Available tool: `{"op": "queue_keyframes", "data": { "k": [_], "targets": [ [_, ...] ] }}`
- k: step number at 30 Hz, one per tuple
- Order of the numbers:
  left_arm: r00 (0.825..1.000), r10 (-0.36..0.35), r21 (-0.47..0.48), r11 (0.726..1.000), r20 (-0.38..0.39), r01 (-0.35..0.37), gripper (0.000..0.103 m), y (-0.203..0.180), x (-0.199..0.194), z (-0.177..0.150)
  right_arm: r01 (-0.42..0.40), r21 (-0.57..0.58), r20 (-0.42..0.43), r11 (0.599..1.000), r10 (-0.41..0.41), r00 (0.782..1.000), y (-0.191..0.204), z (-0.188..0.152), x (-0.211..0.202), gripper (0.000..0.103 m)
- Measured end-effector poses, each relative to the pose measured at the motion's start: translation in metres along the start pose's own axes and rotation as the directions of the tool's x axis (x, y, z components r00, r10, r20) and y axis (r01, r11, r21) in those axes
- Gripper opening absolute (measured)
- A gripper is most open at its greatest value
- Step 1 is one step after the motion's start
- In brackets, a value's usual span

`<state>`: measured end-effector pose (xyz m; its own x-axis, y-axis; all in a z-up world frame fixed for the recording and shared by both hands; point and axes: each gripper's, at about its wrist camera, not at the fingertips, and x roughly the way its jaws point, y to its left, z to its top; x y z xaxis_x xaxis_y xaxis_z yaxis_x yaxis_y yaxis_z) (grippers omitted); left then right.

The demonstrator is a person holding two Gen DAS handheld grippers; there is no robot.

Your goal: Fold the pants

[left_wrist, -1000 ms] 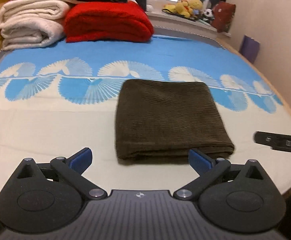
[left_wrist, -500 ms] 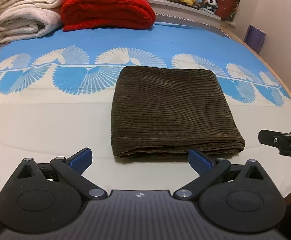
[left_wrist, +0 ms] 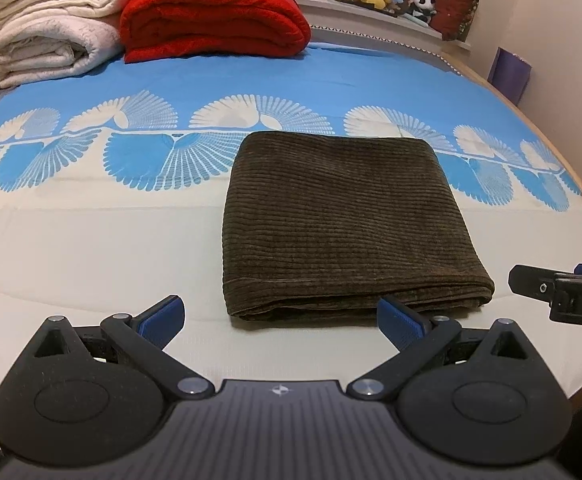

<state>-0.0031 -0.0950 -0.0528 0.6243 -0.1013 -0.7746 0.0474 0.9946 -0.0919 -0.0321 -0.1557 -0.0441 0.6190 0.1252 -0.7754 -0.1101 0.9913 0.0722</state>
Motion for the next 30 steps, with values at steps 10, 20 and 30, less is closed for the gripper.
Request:
{"op": "queue_keyframes", "data": {
  "k": [10,20,30],
  "targets": [
    [1.0,-0.001,0.01,1.0,-0.004,0.001,0.103,-0.0007,0.0017,-0.0003,0.001,-0.006,-0.004,1.0,-0.001,1.0,0.0003,-0.0001,0.0003,0.102],
    [1.0,-0.002,0.017,1.0,-0.002,0.002,0.103,-0.0004,0.0028,-0.0012,0.002,-0.008,-0.006,1.0,-0.002,1.0,0.0006,-0.0001,0.0009,0.102],
    [1.0,-0.004,0.023,1.0,-0.002,0.004,0.103,0.0001,0.003,-0.0012,0.003,-0.009,-0.007,1.0,-0.003,1.0,0.0004,-0.0013,0.002,0.102]
  ]
}}
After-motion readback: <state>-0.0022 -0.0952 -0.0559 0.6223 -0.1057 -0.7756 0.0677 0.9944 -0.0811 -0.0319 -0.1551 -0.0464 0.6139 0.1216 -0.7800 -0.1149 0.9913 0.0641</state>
